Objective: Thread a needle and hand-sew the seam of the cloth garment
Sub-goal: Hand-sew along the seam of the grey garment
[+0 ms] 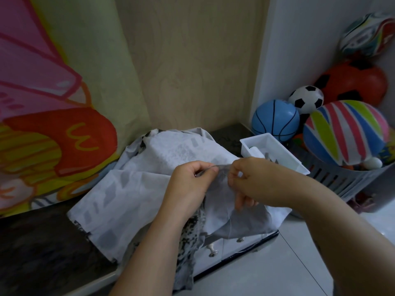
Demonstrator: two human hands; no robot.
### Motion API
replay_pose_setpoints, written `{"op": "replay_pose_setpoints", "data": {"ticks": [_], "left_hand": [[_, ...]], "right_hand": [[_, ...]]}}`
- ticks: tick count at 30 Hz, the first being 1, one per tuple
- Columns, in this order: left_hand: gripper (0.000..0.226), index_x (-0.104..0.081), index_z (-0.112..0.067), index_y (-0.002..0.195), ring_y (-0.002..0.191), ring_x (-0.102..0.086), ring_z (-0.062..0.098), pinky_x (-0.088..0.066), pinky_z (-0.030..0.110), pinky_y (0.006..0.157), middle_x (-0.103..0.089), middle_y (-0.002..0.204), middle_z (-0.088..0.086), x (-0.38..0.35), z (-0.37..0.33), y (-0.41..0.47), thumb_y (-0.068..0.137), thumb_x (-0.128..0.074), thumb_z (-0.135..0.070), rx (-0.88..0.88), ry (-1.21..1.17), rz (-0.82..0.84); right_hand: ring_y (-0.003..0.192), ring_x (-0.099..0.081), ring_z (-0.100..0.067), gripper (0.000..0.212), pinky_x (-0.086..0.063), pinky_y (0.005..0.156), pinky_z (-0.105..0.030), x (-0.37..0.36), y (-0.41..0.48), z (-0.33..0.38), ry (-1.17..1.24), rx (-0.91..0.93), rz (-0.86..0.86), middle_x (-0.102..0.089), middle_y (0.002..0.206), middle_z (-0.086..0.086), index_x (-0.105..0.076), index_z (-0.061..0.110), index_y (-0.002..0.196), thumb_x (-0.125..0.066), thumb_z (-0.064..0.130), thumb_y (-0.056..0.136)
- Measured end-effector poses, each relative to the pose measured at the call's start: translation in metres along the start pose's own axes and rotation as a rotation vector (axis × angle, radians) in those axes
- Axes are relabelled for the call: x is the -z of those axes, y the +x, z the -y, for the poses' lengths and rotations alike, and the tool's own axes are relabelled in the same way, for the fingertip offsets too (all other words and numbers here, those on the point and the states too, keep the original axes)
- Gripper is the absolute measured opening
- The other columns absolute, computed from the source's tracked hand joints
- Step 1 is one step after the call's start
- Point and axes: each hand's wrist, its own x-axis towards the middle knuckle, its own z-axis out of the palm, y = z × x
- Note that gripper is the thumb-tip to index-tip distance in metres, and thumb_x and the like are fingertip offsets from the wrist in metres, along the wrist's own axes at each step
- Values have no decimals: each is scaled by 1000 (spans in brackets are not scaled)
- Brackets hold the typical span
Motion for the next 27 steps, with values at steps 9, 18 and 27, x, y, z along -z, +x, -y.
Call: {"op": "replay_pose_setpoints", "data": {"ticks": [9, 18, 27], "left_hand": [[14, -69, -27, 75, 80, -63, -3, -45, 7, 71, -70, 79, -15, -8, 2, 0, 87, -68, -19, -206, 164, -139], [12, -70, -25, 79, 76, -62, -4, -44, 6, 67, -70, 79, -12, -14, -2, -2, 89, -66, -20, -155, -10, -189], [12, -74, -20, 84, 82, -69, 5, -51, 16, 72, -75, 84, -3, -8, -3, 0, 90, -63, -21, 80, -358, -188]], "right_hand": [[77, -66, -20, 22, -56, 80, -32, -3, 4, 3, 28, 17, -14, -71, 86, -9, -62, 6, 93, -45, 19, 97], [57, -63, -4, 10, -53, 64, -18, -9, 16, 2, 317, 79, -206, -71, 63, 4, -55, 19, 92, -49, 26, 96], [83, -68, -3, 4, -52, 84, -20, 7, 6, -8, 372, 307, -80, -74, 85, 9, -67, 23, 88, -63, 23, 88]]}}
